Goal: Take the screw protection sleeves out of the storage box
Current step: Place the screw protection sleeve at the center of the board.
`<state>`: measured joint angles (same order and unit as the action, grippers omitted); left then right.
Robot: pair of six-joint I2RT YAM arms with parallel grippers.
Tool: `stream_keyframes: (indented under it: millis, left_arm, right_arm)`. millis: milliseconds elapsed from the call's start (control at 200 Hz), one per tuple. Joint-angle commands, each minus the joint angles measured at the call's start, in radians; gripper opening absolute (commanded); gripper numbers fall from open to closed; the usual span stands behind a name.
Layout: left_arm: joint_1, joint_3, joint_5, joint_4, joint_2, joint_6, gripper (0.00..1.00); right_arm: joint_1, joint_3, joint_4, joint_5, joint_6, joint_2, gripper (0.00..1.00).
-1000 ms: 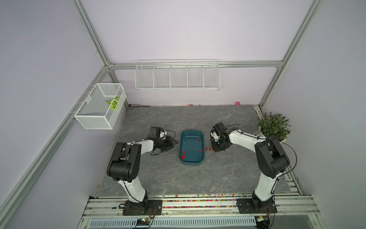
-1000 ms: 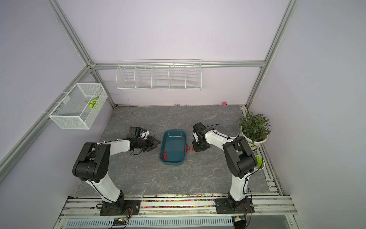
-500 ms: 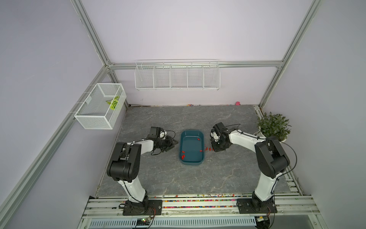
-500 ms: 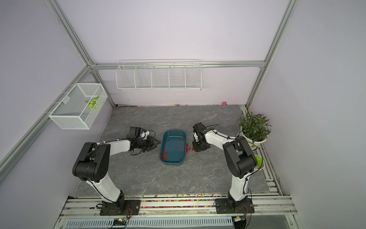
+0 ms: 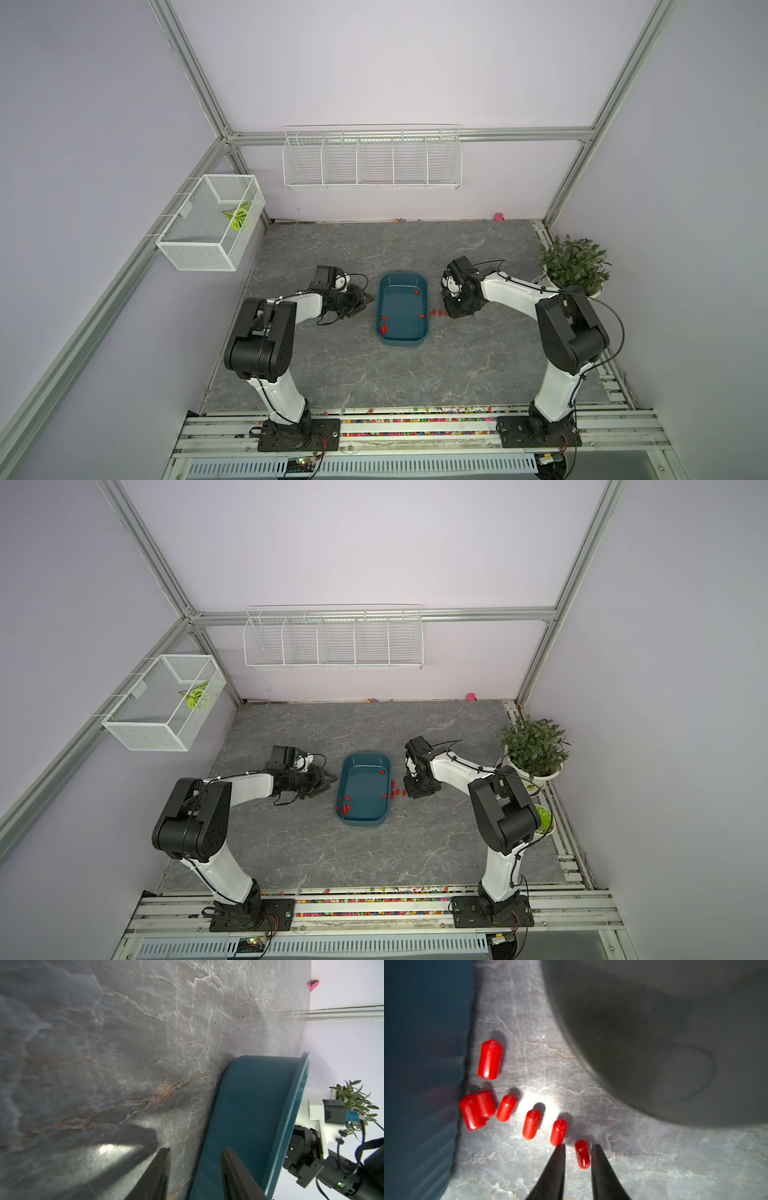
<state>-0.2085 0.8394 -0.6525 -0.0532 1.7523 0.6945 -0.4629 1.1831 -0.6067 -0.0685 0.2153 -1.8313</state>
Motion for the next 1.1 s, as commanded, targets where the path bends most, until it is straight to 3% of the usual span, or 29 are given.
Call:
stream_keyframes:
  millis: [0,505,665,1095]
  left_arm:
    - [0.004,0.008,-0.009,0.004,-0.001,-0.018,0.46]
    - [0.003,0.007,-0.008,0.007,-0.003,-0.018,0.46]
    - [0.003,0.007,-0.01,0.01,-0.003,-0.017,0.46]
    - [0.004,0.004,-0.013,0.012,-0.008,-0.02,0.46]
  right_arm:
    - [0.007,0.015,-0.025,-0.01,-0.013,0.074,0.29]
    - [-0.105,0.203,-0.146,0.031,-0.111,0.165,0.31]
    - [-0.147,0.335,-0.22,0.03,-0.148,0.088,0.28]
    - [-0.279,0.637,-0.342,0.173,-0.221,-0.219,0.27]
